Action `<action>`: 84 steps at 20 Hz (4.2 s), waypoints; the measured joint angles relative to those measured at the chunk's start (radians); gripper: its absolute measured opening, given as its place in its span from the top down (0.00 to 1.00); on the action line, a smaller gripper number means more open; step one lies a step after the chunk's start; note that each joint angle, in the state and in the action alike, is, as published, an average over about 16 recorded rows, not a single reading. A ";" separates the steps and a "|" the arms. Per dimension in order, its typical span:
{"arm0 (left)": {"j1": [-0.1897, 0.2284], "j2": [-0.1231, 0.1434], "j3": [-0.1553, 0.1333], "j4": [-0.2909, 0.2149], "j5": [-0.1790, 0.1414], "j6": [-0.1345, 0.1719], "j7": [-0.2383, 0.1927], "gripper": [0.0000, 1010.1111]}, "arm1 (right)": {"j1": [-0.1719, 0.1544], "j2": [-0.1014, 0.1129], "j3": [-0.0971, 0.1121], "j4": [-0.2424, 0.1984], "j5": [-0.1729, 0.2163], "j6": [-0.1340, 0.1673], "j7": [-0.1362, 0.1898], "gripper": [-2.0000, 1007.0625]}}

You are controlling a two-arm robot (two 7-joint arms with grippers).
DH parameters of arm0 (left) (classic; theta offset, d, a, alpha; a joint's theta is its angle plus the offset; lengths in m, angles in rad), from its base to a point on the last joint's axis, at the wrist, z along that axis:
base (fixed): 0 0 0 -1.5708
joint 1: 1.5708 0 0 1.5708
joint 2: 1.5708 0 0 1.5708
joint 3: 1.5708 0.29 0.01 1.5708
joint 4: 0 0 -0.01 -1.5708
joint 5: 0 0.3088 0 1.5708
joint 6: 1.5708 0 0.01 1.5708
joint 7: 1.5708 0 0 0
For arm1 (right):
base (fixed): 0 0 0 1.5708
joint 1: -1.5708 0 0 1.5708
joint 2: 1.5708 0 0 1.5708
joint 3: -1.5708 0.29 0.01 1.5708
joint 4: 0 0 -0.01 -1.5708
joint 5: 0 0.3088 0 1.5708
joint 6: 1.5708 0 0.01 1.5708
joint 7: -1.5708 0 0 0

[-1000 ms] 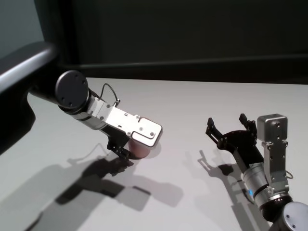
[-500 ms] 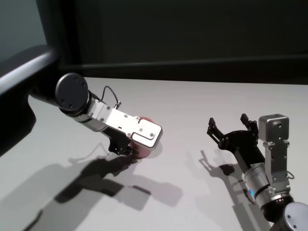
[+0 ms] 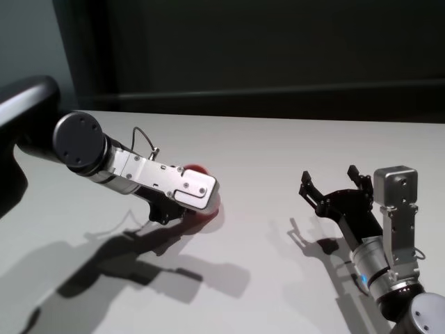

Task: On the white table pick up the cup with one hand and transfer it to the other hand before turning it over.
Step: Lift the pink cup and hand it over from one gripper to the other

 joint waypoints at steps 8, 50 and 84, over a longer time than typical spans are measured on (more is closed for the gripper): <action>0.061 0.008 -0.091 0.011 -0.143 -0.030 0.098 0.95 | 0.000 0.000 0.000 0.000 0.000 0.000 0.000 0.01; 0.210 -0.233 -0.376 0.216 -0.884 -0.214 0.129 0.95 | 0.000 0.000 0.000 0.000 0.000 0.000 0.000 0.01; 0.067 -0.352 -0.298 0.413 -0.927 -0.234 0.008 0.95 | 0.000 0.000 0.000 0.000 0.000 0.000 0.000 0.01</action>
